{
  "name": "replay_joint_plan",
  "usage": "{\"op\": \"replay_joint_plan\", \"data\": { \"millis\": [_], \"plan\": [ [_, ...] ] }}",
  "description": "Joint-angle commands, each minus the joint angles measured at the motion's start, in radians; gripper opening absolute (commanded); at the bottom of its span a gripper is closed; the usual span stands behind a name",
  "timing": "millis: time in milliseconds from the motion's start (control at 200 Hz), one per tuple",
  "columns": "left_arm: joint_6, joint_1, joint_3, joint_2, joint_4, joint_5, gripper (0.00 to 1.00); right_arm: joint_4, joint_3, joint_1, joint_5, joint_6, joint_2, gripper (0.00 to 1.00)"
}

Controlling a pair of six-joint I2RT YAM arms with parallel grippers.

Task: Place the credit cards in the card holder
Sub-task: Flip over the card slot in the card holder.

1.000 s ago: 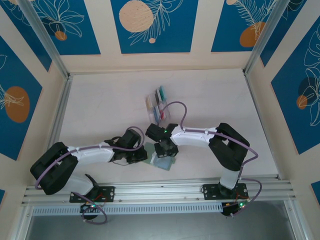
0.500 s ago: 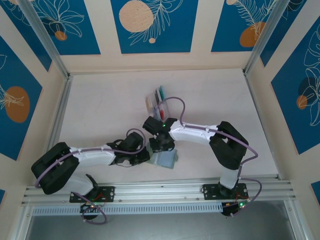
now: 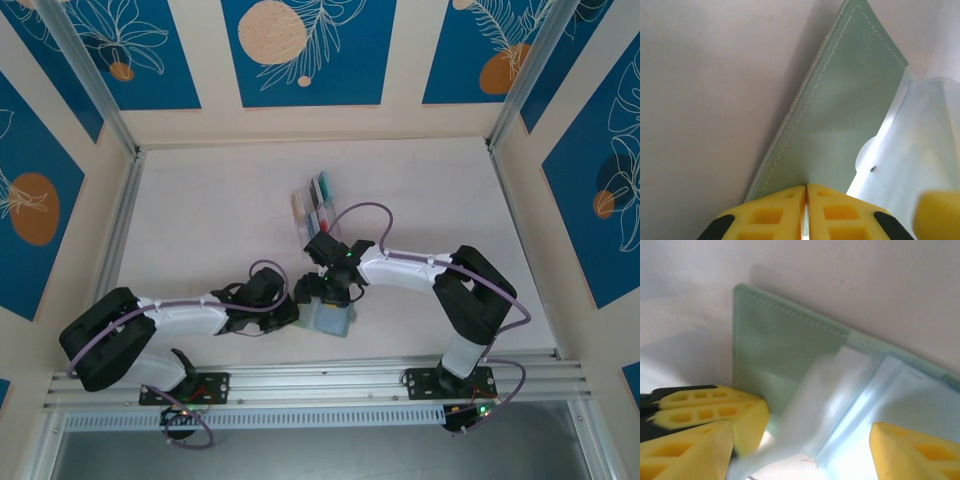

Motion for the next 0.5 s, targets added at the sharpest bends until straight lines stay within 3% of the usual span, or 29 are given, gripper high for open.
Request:
{"op": "replay_joint_plan", "data": {
  "millis": [0,235,495],
  "plan": [
    [-0.026,-0.037,-0.056,0.063,-0.048,0.025,0.11,-0.044,-0.032,0.017,-0.007,0.053,-0.047,0.75],
    [-0.025,-0.037,-0.057,0.054,-0.042,0.032,0.12,0.018,-0.034,0.029,-0.047,0.050,-0.018,0.74],
    [0.003,-0.036,-0.061,-0.088,-0.070,0.042,0.17,0.105,0.058,0.011,-0.114,-0.014,0.067,0.74]
  ]
}}
